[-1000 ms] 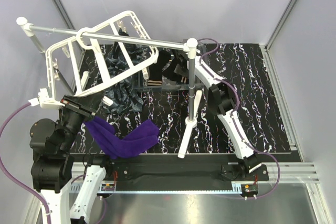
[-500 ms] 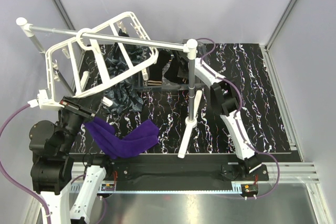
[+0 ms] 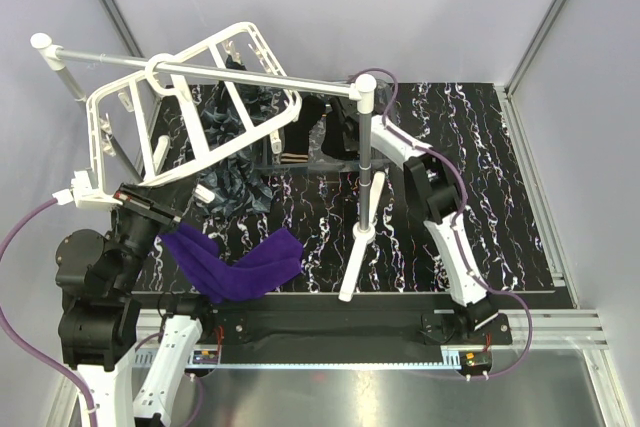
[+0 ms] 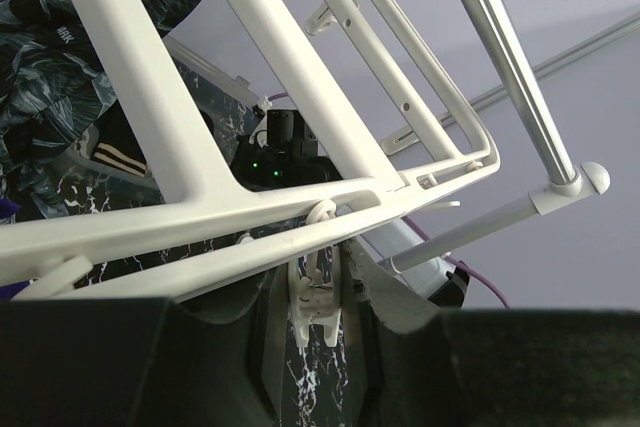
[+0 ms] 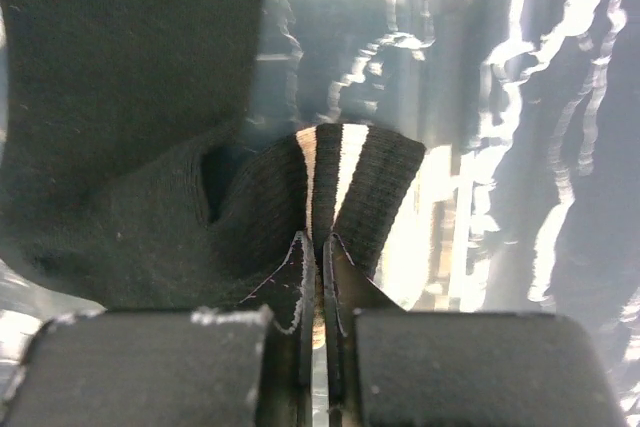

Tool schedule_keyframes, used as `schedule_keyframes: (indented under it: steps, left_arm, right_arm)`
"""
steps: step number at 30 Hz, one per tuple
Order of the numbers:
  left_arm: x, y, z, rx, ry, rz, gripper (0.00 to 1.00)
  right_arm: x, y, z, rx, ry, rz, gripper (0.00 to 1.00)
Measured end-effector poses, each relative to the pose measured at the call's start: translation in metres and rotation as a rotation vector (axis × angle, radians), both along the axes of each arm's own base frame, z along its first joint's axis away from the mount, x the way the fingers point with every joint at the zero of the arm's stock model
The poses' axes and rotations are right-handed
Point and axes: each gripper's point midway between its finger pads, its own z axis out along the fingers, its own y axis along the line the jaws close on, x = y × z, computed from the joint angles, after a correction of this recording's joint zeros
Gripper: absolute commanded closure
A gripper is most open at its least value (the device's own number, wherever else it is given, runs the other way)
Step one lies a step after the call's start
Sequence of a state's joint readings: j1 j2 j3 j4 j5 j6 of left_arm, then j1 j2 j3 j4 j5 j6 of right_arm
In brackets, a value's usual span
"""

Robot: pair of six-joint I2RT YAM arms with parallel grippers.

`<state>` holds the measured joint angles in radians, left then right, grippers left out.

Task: Clip the socks to the hanger
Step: Pick up the sock from the bin, then clamp the sock onto the hanger.

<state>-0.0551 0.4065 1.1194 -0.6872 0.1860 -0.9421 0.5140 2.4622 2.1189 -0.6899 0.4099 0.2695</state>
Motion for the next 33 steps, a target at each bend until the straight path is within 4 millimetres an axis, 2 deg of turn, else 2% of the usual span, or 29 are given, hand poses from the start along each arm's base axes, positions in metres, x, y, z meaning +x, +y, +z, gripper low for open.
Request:
schedule_keyframes:
  steps: [4,7,9,11,13,14,18,20,22,31,33]
  left_arm:
    - [0.000,0.000,0.000,0.000,0.000,0.000,1.00]
    - [0.000,0.000,0.000,0.000,0.000,0.000,1.00]
    - [0.000,0.000,0.000,0.000,0.000,0.001,1.00]
    - [0.000,0.000,0.000,0.001,0.001,0.002,1.00]
    - [0.001,0.000,-0.001,0.001,0.002,0.003,1.00]
    - [0.001,0.001,-0.001,0.000,0.003,0.003,1.00]
    - [0.002,0.001,-0.004,0.001,0.009,0.004,1.00]
    - [0.002,0.001,-0.004,0.001,0.009,0.004,1.00]
    - [0.002,0.001,-0.004,0.001,0.009,0.004,1.00]
    - [0.002,0.001,-0.004,0.000,0.009,0.005,1.00]
    - [0.002,0.001,-0.004,0.000,0.009,0.005,1.00]
  right_arm:
    - [-0.004,-0.020,0.006,-0.015,-0.008,0.081,1.00]
    - [0.003,-0.040,0.027,0.063,-0.037,0.103,1.00]
    - [0.016,-0.056,0.059,0.120,-0.101,0.101,1.00]
    - [0.029,-0.070,0.101,0.162,-0.194,0.105,1.00]
    - [0.033,-0.080,0.144,0.178,-0.282,0.114,1.00]
    - [0.033,-0.082,0.170,0.180,-0.336,0.126,1.00]
    - [0.020,-0.082,0.249,0.184,-0.492,0.172,1.00]
    - [0.008,-0.086,0.282,0.171,-0.557,0.203,1.00]
    - [-0.012,-0.092,0.305,0.153,-0.605,0.233,1.00]
    - [-0.139,-0.138,0.366,0.067,-0.746,0.302,1.00]
    - [-0.176,-0.145,0.379,0.063,-0.785,0.341,1.00]
